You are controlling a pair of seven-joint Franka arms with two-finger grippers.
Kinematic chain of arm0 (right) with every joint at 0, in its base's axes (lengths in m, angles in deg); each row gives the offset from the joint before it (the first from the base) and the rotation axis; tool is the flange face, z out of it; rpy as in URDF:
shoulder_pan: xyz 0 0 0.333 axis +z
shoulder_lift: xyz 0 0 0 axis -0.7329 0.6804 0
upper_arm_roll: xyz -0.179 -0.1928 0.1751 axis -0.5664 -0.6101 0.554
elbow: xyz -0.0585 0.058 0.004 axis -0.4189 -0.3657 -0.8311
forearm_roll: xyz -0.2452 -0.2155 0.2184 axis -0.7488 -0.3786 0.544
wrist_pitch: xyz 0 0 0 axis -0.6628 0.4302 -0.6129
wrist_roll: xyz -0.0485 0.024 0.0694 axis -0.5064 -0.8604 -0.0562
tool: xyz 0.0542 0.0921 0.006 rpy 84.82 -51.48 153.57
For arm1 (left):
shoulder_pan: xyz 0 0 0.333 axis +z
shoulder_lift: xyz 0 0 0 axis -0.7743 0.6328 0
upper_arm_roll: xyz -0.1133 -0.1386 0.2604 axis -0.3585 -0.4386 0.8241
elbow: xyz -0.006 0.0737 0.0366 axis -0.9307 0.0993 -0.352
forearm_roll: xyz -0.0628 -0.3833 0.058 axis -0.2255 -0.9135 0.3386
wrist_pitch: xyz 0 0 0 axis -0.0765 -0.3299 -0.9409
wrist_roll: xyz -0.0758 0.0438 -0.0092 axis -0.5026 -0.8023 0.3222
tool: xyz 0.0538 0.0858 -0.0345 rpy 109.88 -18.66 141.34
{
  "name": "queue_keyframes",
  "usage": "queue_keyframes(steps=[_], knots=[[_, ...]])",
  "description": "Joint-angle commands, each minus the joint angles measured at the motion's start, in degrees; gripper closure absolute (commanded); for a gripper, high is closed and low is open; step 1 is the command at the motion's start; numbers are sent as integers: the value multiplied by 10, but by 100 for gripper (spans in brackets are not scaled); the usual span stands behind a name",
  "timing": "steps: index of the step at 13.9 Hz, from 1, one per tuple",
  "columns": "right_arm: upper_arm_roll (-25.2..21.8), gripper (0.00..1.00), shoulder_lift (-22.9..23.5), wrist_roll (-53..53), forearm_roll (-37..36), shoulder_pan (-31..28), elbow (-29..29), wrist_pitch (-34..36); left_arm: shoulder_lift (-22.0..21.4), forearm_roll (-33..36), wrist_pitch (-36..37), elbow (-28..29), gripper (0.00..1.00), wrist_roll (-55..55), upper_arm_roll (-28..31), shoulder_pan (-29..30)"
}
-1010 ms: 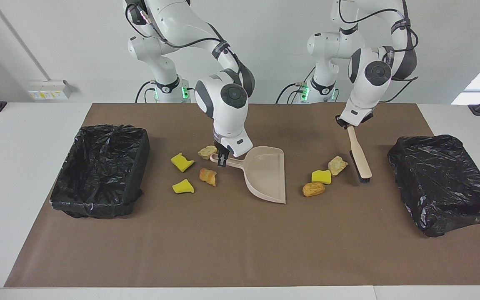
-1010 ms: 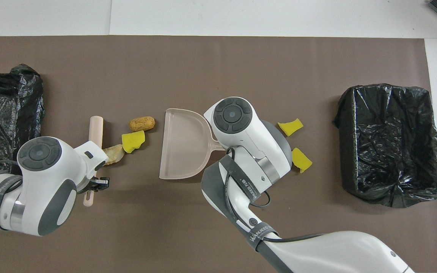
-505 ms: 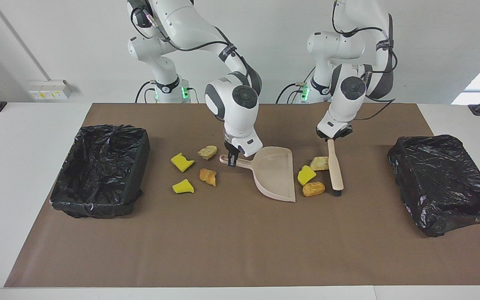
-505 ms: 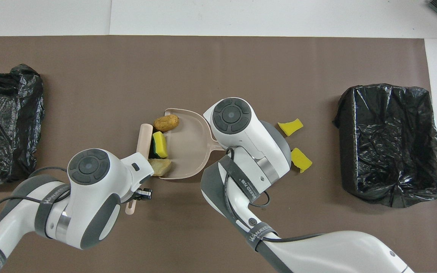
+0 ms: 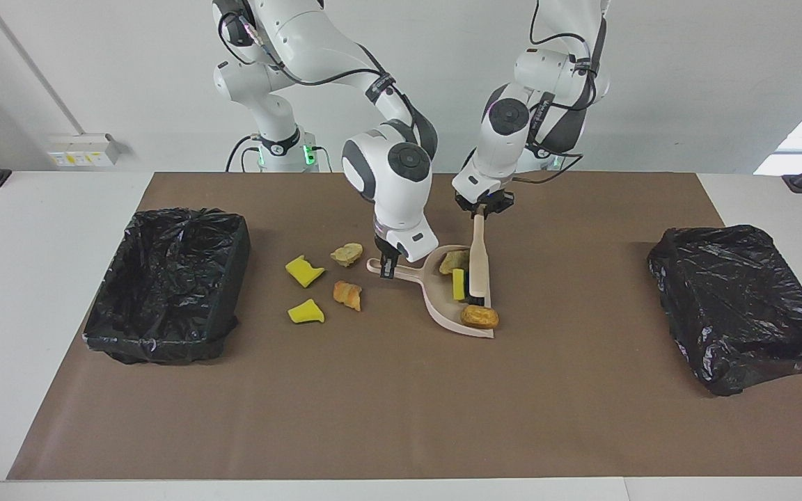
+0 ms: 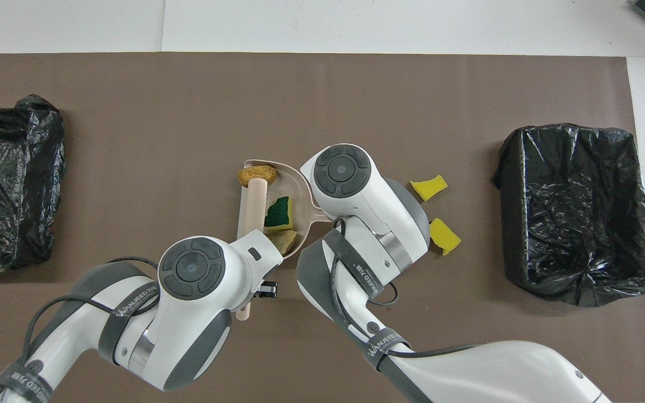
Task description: Sweep and dump trash in bin
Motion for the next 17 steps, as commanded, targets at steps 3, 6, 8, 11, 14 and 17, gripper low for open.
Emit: queue_keyframes(steps=[3,6,8,11,14,17], knots=[[5,100,-1,-19,0,-7,4,-6,-7,-5,83,-16,100,7,14,4],[5,100,-2,-72,1,-10,3,-6,-59,-4,129,-14,100,7,13,38],[5,100,-7,-80,27,-22,-2,-10,-78,-1,154,-4,100,14,13,37],[6,100,-37,-74,54,-52,-4,-6,-115,2,144,41,100,39,7,27],[6,100,-77,-72,55,-91,-4,16,-162,2,135,92,100,77,-11,5],[5,100,-106,-34,60,-156,-24,73,-184,1,105,137,100,161,-22,-69]])
